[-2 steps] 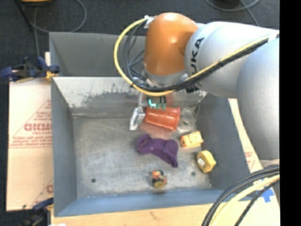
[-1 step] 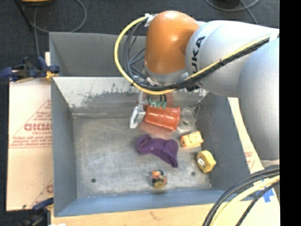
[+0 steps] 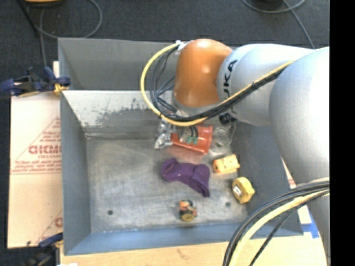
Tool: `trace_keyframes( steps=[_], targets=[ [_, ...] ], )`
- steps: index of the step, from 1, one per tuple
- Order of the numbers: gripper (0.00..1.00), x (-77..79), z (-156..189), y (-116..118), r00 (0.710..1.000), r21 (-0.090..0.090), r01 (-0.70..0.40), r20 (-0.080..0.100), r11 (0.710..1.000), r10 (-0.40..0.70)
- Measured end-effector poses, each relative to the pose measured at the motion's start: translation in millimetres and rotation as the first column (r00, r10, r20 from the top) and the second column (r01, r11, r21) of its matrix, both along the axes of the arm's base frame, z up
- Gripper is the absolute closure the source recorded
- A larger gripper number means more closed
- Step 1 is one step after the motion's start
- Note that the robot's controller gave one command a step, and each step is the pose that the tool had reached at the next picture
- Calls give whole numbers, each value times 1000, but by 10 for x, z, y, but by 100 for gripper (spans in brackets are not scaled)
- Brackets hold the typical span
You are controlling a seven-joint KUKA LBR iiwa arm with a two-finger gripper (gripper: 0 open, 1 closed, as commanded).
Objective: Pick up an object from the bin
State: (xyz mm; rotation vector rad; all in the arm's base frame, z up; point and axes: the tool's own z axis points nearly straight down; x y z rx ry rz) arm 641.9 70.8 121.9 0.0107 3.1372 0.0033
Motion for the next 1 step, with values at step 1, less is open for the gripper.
trace_keyframes(
  steps=[1],
  targets=[
    [0,0,0,-2,1000,0,1,0,1000,-1]
  ],
)
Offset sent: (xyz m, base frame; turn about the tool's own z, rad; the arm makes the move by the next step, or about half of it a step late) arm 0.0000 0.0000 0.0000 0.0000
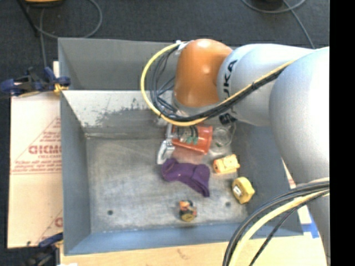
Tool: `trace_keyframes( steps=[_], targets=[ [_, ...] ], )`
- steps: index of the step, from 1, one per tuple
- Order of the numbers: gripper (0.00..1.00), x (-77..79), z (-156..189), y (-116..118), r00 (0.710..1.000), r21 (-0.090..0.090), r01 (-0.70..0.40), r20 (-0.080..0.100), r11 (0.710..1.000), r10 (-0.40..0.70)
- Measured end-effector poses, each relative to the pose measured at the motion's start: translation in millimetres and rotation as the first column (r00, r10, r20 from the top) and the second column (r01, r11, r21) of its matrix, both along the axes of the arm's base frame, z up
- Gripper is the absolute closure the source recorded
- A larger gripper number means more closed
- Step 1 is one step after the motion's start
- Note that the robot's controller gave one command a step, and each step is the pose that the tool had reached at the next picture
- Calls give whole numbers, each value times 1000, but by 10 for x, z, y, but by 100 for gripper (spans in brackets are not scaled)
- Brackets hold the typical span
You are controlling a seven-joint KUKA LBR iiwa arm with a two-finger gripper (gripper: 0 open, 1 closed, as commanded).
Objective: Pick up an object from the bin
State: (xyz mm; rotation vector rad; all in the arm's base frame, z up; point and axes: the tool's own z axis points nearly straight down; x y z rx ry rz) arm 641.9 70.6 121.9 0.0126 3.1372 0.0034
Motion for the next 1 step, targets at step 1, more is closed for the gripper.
trace_keyframes(
  steps=[1],
  targets=[
    [0,0,0,-1,1000,0,0,0,1000,0]
  ],
)
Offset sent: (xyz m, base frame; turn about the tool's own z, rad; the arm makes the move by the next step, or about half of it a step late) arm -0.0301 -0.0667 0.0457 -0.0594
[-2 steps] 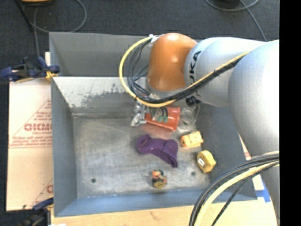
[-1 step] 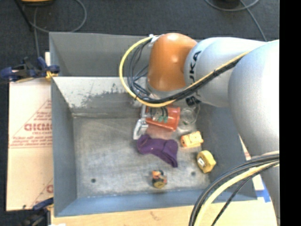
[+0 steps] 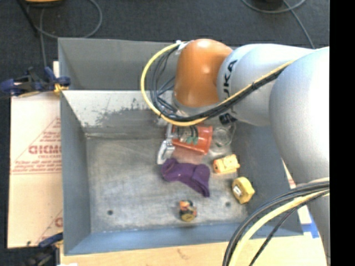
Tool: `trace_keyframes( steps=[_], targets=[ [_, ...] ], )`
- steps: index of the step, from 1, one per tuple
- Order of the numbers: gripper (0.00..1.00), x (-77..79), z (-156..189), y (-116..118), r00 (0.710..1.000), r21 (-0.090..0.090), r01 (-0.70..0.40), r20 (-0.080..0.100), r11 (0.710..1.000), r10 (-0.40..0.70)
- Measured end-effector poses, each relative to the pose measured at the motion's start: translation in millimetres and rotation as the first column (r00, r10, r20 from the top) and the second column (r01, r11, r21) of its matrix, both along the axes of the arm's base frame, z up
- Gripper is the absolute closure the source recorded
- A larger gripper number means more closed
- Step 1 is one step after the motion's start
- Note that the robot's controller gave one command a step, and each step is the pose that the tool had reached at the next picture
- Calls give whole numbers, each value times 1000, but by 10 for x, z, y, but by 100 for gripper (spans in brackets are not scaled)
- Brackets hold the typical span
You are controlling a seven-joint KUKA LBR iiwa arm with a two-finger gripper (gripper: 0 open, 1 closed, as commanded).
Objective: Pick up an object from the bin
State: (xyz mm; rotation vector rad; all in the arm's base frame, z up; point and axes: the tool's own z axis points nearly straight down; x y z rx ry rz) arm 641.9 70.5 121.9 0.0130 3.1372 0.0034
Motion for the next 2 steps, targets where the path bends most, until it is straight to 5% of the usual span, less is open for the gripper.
trace_keyframes(
  steps=[1,2],
  targets=[
    [0,-23,12,-22,1000,0,-8,-3,1000,8],
    [0,-80,254,-475,1000,-3,0,4,1000,0]
  ],
)
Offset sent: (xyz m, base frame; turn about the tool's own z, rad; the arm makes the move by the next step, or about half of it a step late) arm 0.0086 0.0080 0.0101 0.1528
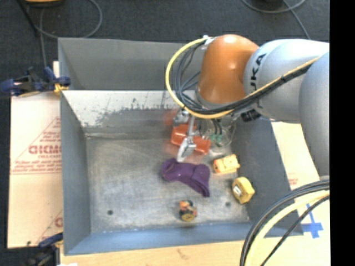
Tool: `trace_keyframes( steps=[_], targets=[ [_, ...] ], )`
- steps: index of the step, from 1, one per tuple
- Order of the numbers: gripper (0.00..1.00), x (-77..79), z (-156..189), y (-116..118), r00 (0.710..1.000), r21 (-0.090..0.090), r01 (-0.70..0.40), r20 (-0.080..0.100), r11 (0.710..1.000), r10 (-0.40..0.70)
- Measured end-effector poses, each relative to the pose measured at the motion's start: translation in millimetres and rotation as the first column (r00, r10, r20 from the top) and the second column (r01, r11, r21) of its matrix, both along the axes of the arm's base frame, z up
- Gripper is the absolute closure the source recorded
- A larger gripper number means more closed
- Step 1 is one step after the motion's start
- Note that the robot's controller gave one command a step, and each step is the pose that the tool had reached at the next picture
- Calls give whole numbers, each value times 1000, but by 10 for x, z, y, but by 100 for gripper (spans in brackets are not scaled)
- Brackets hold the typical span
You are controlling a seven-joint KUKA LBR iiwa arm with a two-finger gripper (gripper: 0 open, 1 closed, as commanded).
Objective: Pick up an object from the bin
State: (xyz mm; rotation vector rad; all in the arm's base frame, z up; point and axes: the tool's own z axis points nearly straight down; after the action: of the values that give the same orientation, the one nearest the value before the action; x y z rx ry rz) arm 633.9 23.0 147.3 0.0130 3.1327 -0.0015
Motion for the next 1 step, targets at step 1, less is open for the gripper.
trace_keyframes(
  steps=[1],
  targets=[
    [0,-130,-208,-319,1000,4,24,2,1000,-24]
  ],
)
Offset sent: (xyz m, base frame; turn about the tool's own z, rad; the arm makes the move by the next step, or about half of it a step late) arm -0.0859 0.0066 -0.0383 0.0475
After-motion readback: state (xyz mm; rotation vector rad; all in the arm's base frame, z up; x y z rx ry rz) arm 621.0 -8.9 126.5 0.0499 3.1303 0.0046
